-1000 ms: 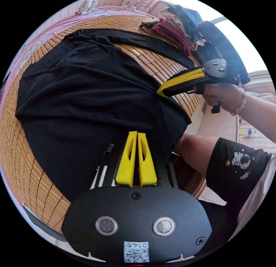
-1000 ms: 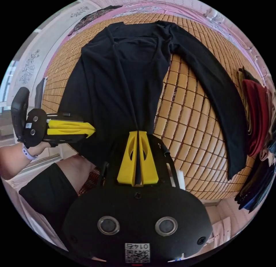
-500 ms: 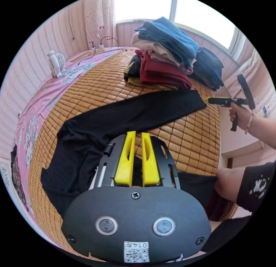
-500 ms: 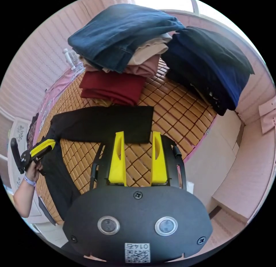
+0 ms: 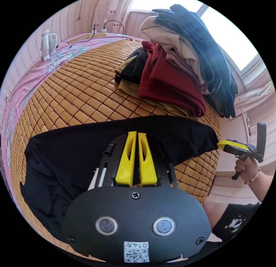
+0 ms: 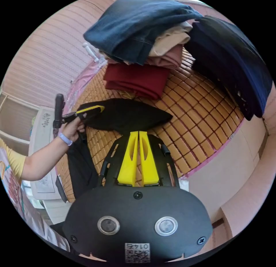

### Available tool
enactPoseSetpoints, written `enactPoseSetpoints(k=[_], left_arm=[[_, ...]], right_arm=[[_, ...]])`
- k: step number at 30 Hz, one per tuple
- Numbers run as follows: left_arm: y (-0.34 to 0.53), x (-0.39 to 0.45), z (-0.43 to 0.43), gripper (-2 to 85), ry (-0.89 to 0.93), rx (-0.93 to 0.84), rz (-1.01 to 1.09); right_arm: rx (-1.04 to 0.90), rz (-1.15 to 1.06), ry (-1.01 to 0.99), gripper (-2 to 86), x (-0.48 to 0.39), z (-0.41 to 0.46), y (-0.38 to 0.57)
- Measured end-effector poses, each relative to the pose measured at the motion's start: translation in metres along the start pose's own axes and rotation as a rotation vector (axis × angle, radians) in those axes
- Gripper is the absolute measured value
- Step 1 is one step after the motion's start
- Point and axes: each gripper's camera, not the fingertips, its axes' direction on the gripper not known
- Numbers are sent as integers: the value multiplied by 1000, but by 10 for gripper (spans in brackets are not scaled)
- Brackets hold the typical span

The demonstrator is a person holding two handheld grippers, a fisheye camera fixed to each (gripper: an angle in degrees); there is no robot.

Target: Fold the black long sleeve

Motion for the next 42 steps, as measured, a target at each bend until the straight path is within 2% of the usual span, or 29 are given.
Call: enactPoseSetpoints(k=[3, 9, 12, 15, 17, 20, 23, 25, 28, 30, 34, 37, 42], left_arm=[[7, -11, -7, -8, 39, 28, -15], [44, -44, -68, -9, 84, 283, -97], [90, -69, -119, -9, 105, 421, -167], [166, -97, -161, -6, 71, 498, -321], [243, -122, -179, 3, 20, 457, -481], [339, -147, -192, 29, -79, 306, -688], [403, -157, -208, 43, -137, 185, -795], [428, -158, -215, 45, -162, 175, -831], [451, -163, -212, 49, -119, 170, -871], [456, -166, -203, 57, -105, 154, -877], [453, -175, -174, 67, -117, 62, -870], [453, -185, -152, 33, -60, 26, -921], [459, -192, -165, -6, -65, 45, -925]], right_arm=[[103, -105, -182, -4, -24, -20, -6], [233, -316, -476, -2, -78, -52, -27], [223, -521, -609, -1, -132, -62, -30], [48, -748, -789, 3, -202, -47, -19], [-232, -883, -931, 10, -257, -6, 11], [-519, -1001, -868, 47, -304, 59, 79], [-749, -1004, -786, 81, -311, 114, 140], [-819, -1017, -683, 86, -311, 130, 158], [-825, -1055, -525, 86, -316, 143, 162], [-794, -1006, -460, 84, -317, 151, 148], [-651, -900, -330, 82, -319, 163, 109], [-597, -859, -263, 82, -321, 169, 92], [-572, -798, -227, 81, -319, 173, 68]])
